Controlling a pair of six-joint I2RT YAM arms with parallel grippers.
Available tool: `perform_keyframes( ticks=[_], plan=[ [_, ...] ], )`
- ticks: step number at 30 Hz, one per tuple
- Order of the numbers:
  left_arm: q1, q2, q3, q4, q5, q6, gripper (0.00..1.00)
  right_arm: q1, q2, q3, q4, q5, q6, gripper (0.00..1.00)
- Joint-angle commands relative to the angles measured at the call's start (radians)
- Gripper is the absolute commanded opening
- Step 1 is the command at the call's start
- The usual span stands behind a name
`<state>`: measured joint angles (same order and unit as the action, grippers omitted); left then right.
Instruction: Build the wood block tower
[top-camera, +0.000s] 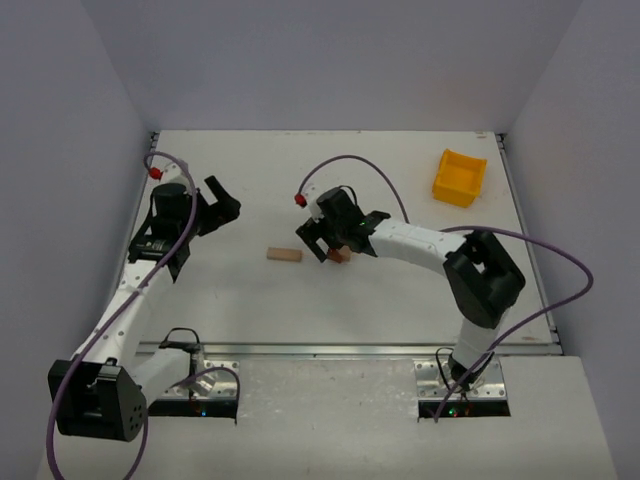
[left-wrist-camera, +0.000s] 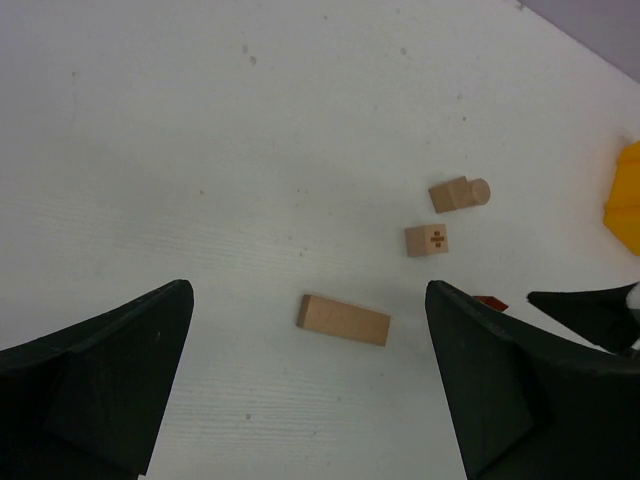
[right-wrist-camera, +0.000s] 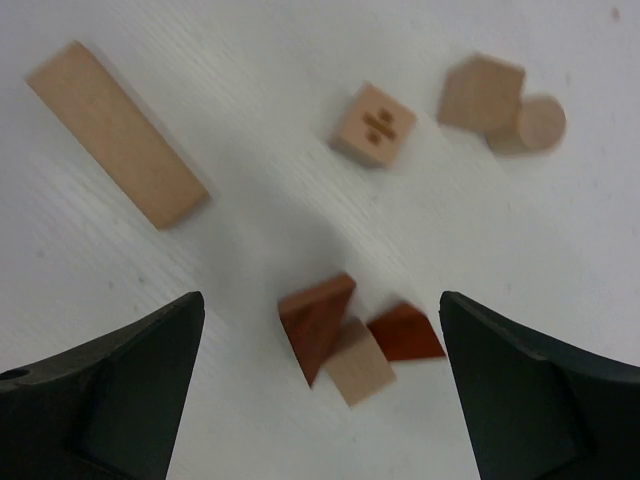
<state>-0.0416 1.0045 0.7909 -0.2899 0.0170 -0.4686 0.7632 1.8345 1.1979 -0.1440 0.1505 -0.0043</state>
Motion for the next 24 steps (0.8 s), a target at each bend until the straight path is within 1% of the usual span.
perform_keyframes(
  ticks=[1,3,4,6,7,8,10,14,18,22,24],
  plan=[
    [-0.084,0.117,0.074,0.120,0.150,0.122,1.00,-0.065,-0.274,-0.133,-0.007,0.093,0.186,0.99],
    [-0.172,0.196,0.146,0.082,0.103,0.149,1.00,-0.090,-0.359,-0.181,-0.047,0.093,0.214,0.99],
    [-0.199,0.254,0.210,0.025,0.088,0.133,1.00,-0.091,-0.399,-0.199,-0.076,0.136,0.236,0.99],
    [-0.238,0.401,0.365,-0.120,0.054,0.034,1.00,-0.094,-0.468,-0.251,-0.134,0.321,0.315,0.99],
    [-0.253,0.410,0.371,-0.124,0.038,0.029,1.00,-0.094,-0.495,-0.271,-0.156,0.332,0.324,0.99],
    [-0.281,0.482,0.420,-0.151,0.030,-0.003,1.00,-0.094,-0.529,-0.300,-0.187,0.423,0.393,0.99],
    [-0.323,0.552,0.455,-0.175,-0.002,-0.059,1.00,-0.097,-0.579,-0.344,-0.235,0.515,0.456,0.99],
    [-0.401,0.667,0.536,-0.239,-0.131,-0.164,1.00,-0.097,-0.662,-0.442,-0.263,0.542,0.497,0.99],
    [-0.458,0.785,0.637,-0.287,-0.156,-0.220,1.00,-0.098,-0.741,-0.498,-0.264,0.578,0.535,0.99],
    [-0.516,0.869,0.732,-0.327,-0.237,-0.293,1.00,-0.098,-0.805,-0.547,-0.263,0.608,0.549,0.99],
    [-0.522,0.928,0.773,-0.356,-0.268,-0.344,0.97,-0.098,-0.830,-0.560,-0.263,0.613,0.553,0.99]
  ],
)
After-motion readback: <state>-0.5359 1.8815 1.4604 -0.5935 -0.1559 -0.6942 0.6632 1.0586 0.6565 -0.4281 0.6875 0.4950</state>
